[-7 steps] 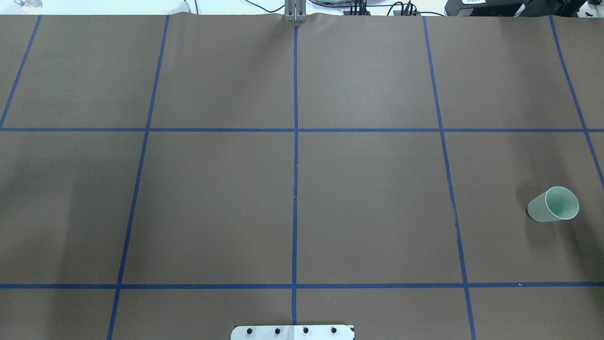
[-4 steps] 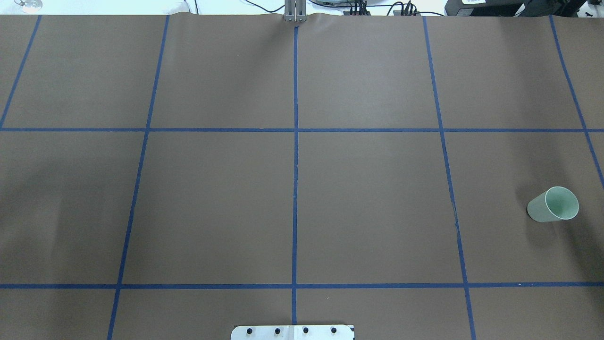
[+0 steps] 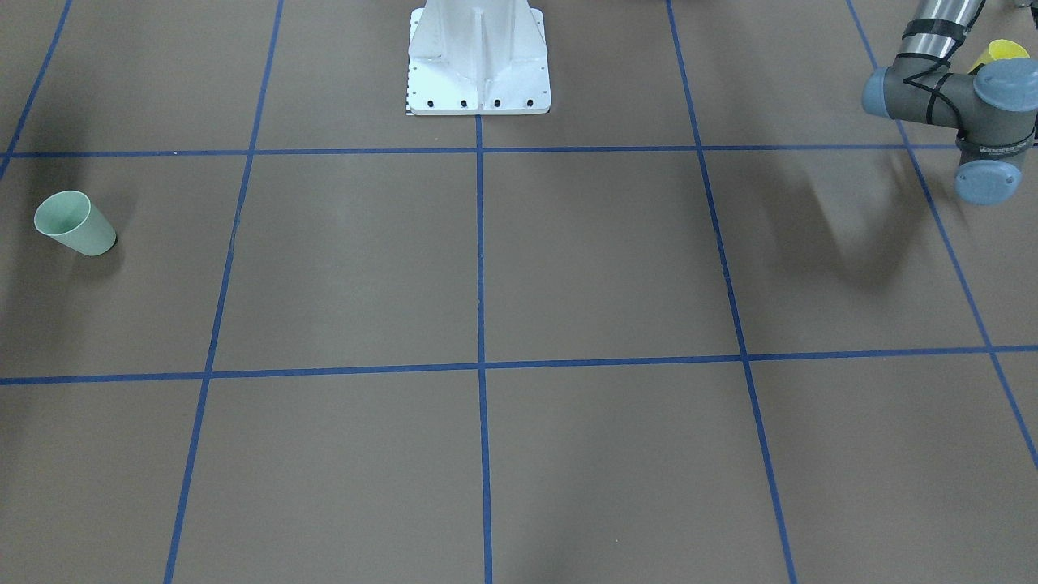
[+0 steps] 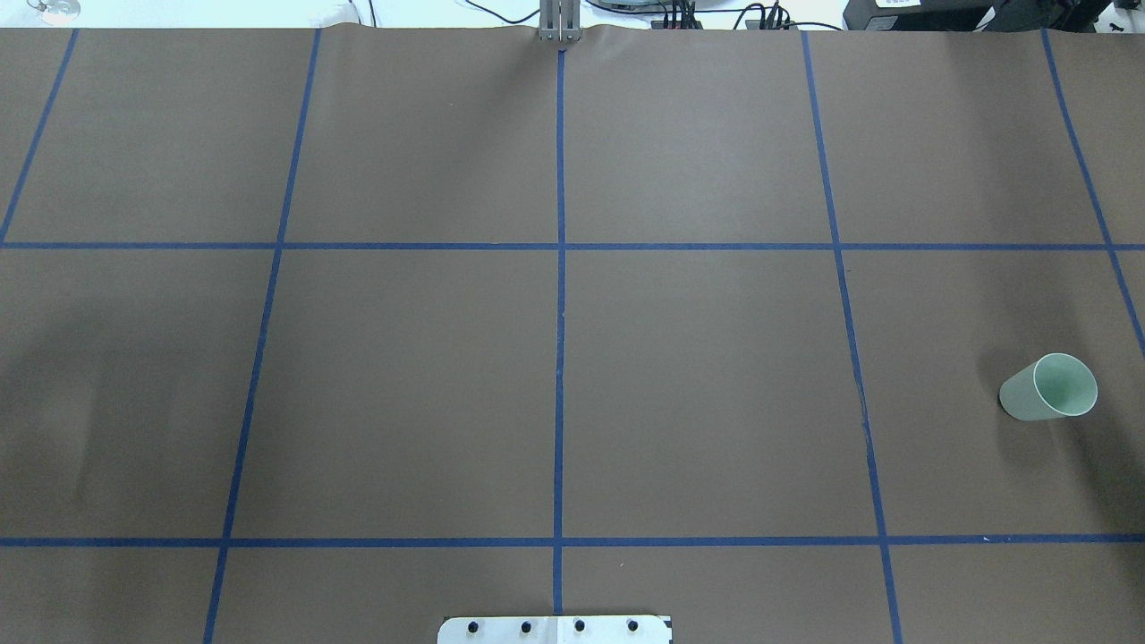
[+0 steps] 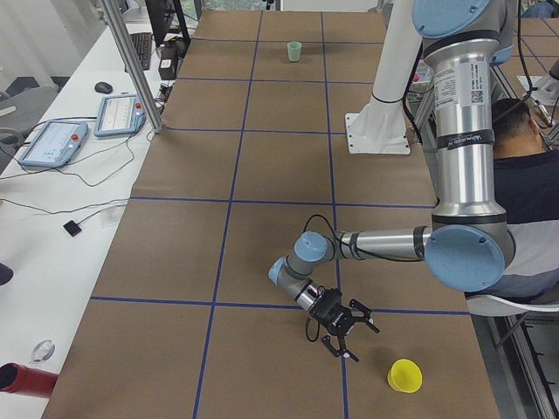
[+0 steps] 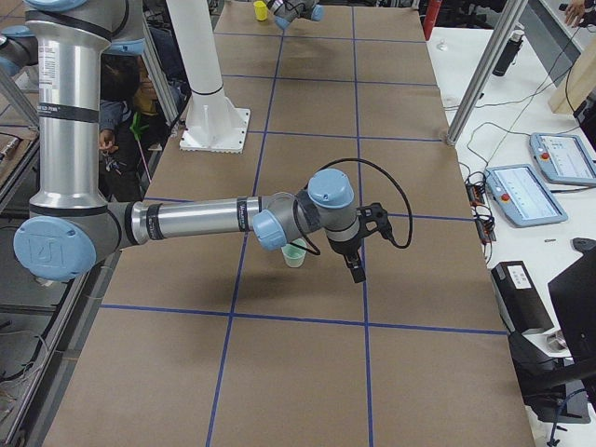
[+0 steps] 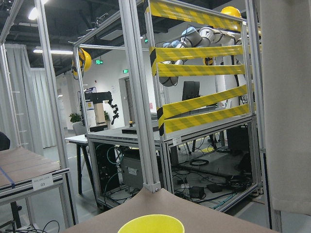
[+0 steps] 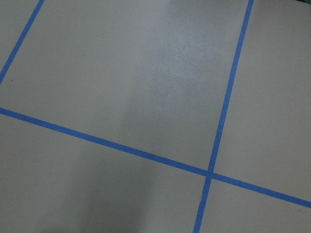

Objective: Transfer and stack yellow cup on green cup

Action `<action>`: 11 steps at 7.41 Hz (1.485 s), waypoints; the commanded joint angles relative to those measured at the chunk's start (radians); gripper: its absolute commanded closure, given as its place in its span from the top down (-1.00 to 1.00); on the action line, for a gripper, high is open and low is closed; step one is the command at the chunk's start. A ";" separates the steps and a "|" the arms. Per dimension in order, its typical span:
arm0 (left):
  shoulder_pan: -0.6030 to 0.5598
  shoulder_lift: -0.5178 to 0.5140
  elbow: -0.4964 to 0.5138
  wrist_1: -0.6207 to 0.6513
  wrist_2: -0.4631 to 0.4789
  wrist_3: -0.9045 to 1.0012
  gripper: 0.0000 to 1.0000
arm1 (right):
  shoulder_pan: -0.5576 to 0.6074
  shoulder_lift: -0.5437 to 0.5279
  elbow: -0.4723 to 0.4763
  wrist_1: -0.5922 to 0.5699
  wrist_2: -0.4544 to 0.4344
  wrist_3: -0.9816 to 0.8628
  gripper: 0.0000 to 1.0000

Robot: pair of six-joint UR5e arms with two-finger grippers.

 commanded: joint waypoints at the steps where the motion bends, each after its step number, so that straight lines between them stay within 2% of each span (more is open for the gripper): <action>1: 0.005 0.000 0.116 -0.110 -0.042 -0.043 1.00 | -0.001 -0.005 0.001 0.004 -0.001 -0.005 1.00; 4: 0.025 0.005 0.186 -0.112 -0.163 -0.082 1.00 | -0.001 -0.003 0.003 0.004 -0.001 -0.011 1.00; 8: 0.028 0.011 0.328 -0.190 -0.232 -0.094 1.00 | -0.010 -0.003 0.004 0.006 -0.001 -0.011 1.00; 11: 0.034 0.013 0.351 -0.206 -0.266 -0.094 1.00 | -0.010 -0.005 0.001 0.037 -0.001 -0.004 1.00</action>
